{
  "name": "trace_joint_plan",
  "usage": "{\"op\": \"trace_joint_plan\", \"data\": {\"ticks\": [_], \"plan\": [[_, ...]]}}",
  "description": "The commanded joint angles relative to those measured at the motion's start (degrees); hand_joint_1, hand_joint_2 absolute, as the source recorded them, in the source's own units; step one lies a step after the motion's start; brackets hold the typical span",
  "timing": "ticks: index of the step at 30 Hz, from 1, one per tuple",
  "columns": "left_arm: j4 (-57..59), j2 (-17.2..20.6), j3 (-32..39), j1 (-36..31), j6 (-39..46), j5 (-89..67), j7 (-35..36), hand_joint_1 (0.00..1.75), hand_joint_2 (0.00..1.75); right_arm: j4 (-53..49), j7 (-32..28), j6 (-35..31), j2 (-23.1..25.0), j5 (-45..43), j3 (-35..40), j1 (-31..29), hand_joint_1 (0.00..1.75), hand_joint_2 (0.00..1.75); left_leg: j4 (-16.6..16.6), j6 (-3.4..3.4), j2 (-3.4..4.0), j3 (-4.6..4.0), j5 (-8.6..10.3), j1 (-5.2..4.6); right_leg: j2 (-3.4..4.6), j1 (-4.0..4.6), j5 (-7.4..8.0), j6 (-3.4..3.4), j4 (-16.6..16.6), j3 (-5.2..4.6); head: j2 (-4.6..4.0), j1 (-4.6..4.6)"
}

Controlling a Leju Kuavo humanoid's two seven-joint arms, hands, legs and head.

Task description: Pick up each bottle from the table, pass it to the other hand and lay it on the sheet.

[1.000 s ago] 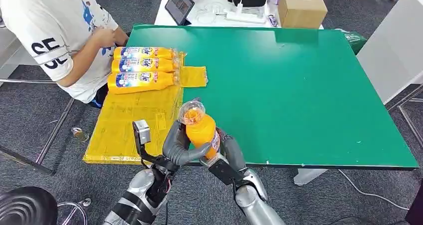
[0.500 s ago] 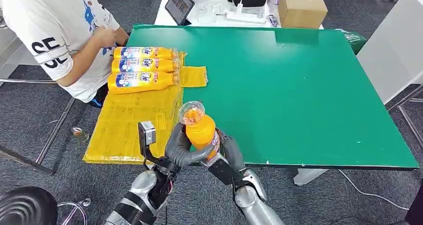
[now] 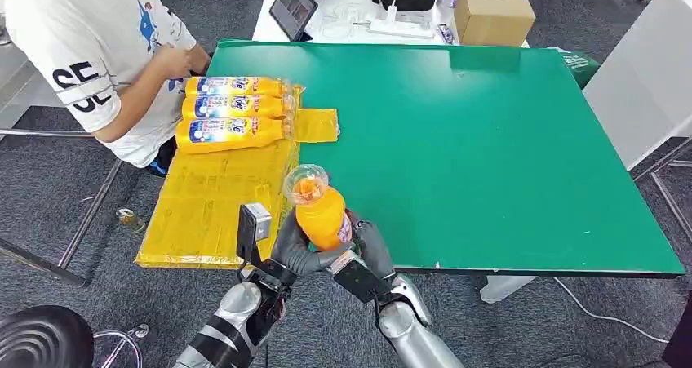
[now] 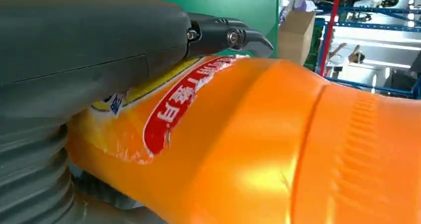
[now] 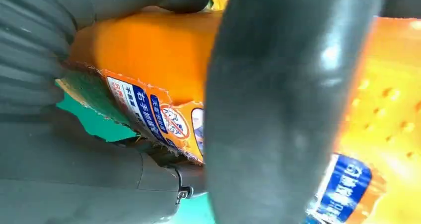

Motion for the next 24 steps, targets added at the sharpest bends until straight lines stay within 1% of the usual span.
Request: {"op": "trace_joint_plan", "data": {"ticks": [1, 2, 3, 5, 6, 7, 8, 9, 10, 11, 12, 14, 15, 16, 17, 24], "plan": [[4.5, -0.3, -1.6, -2.2, -1.6, 0.2, 0.4, 0.0, 1.75, 6.6, -0.1, 2.8, 1.0, 0.4, 6.9, -3.3, 1.75, 1.75, 0.0, 0.08, 0.23, 0.32, -0.14, 0.05, 0.12, 0.1, -0.06, -0.2, -0.1, 0.28, 0.0, 0.0], [4.8, -0.4, -1.4, -2.4, -2.5, 0.8, 0.3, 0.0, 1.75, 7.6, -0.2, 3.6, 1.1, 0.3, 7.5, -3.7, 1.75, 1.75, 0.0, 0.05, 0.14, 0.19, -0.07, 0.02, 0.07, 0.05, -0.03, -0.14, 0.0, 0.16, 0.0, 0.0], [4.7, -0.5, -1.3, -2.4, -2.7, 1.0, 0.2, 0.0, 1.75, 8.0, -0.2, 3.7, 1.2, 0.4, 7.8, -3.8, 1.75, 1.75, 0.0, 0.08, 0.2, 0.32, -0.14, 0.04, 0.1, 0.09, -0.07, -0.2, -0.1, 0.28, 0.0, 0.0], [4.1, -0.8, -0.2, -2.2, -5.9, 4.5, -0.2, 0.0, 1.75, 10.3, 0.2, 4.9, 1.7, 0.6, 9.2, -4.1, 1.75, 1.75, 0.0, 0.05, 0.15, 0.19, -0.08, 0.03, 0.08, 0.06, -0.04, -0.14, 0.0, 0.16, 0.0, 0.0], [4.0, -0.8, -0.1, -2.3, -5.9, 4.6, -0.1, 0.0, 1.75, 10.5, 0.1, 4.7, 1.8, 0.7, 9.3, -4.0, 1.75, 1.75, 0.0, 0.06, 0.18, 0.23, -0.11, 0.05, 0.09, 0.09, -0.04, -0.17, -0.1, 0.21, 0.0, 0.0], [3.1, -1.1, 0.7, -2.0, -8.5, 8.1, 0.2, 0.0, 1.75, 12.7, 0.4, 5.4, 2.2, 0.6, 10.1, -4.3, 1.75, 1.75, 0.0, 0.09, 0.24, 0.36, -0.16, 0.05, 0.13, 0.11, -0.08, -0.23, -0.1, 0.32, 0.0, -0.02], [3.0, -1.0, 0.7, -2.0, -8.6, 8.2, 0.2, 0.0, 1.75, 12.8, 0.3, 5.2, 2.3, 0.6, 10.1, -4.2, 1.75, 1.75, 0.0, 0.04, 0.15, 0.18, -0.08, 0.03, 0.08, 0.06, -0.04, -0.13, 0.0, 0.14, 0.0, 0.0], [2.3, -0.9, 0.7, -1.7, -9.0, 9.5, 0.7, 0.24, 1.75, 14.5, -0.3, 4.9, 2.6, 0.5, 10.3, -4.6, 1.75, 1.75, 0.0, 0.06, 0.19, 0.27, -0.12, 0.04, 0.09, 0.09, -0.06, -0.18, -0.1, 0.23, 0.0, 0.0], [1.6, -0.8, 0.6, -1.4, -9.3, 10.2, 0.5, 1.66, 1.75, 15.3, -0.2, 4.5, 2.7, 0.7, 10.5, -4.7, 1.75, 1.75, 0.0, 0.08, 0.22, 0.35, -0.16, 0.07, 0.09, 0.13, -0.09, -0.23, -0.1, 0.31, 0.0, -0.02], [1.4, -0.8, 0.5, -1.2, -9.5, 10.4, 0.4, 1.75, 1.75, 15.5, -0.3, 4.5, 2.8, 0.6, 10.5, -4.8, 1.75, 1.75, 0.0, 0.04, 0.11, 0.18, -0.07, 0.04, 0.02, 0.07, -0.05, -0.13, 0.0, 0.16, 0.0, 0.0], [1.3, -0.7, 0.4, -1.0, -10.4, 11.3, 0.6, 1.75, 1.75, 15.9, -0.3, 4.4, 2.8, 0.7, 10.6, -4.9, 1.75, 1.75, 0.0, 0.07, 0.15, 0.32, -0.15, 0.07, 0.03, 0.12, -0.1, -0.21, -0.1, 0.31, 0.0, -0.02], [1.4, -0.7, 0.3, -1.0, -10.4, 11.3, 0.6, 1.75, 1.75, 15.9, -0.3, 4.4, 2.8, 0.7, 10.6, -5.0, 1.75, 1.75, 0.0, 0.05, 0.11, 0.19, -0.1, 0.05, 0.01, 0.09, -0.08, -0.15, 0.0, 0.16, 0.0, -0.02], [1.4, -0.7, 0.3, -1.0, -10.4, 11.3, 0.6, 1.75, 1.75, 15.9, -0.3, 4.4, 2.8, 0.7, 10.6, -5.0, 1.75, 1.75, 0.0, 0.08, 0.17, 0.33, -0.17, 0.08, 0.03, 0.14, -0.13, -0.23, 0.0, 0.3, 0.0, 0.0], [1.4, -0.6, 0.2, -0.9, -10.5, 11.3, 0.5, 1.75, 1.75, 16.0, -0.3, 4.4, 2.8, 0.6, 10.5, -5.0, 1.75, 1.75, 0.0, 0.05, 0.08, 0.15, -0.08, 0.05, -0.03, 0.09, -0.08, -0.15, 0.0, 0.13, 0.0, -0.02], [1.4, -0.6, 0.2, -0.9, -10.5, 11.3, 0.5, 1.75, 1.75, 16.0, -0.3, 4.4, 2.8, 0.6, 10.5, -5.0, 1.75, 1.75, 0.0, 0.07, 0.09, 0.27, -0.14, 0.06, -0.05, 0.12, -0.13, -0.2, 0.0, 0.25, 0.0, -0.02], [1.4, -0.5, -1.0, -0.3, -11.2, 10.9, 0.4, 1.75, 1.75, 16.1, 0.0, 3.4, 2.7, 0.6, 9.9, -5.1, 1.75, 1.75, 0.0, 0.05, 0.05, 0.12, -0.06, 0.05, -0.06, 0.08, -0.07, -0.14, 0.0, 0.09, 0.0, 0.0]]}}
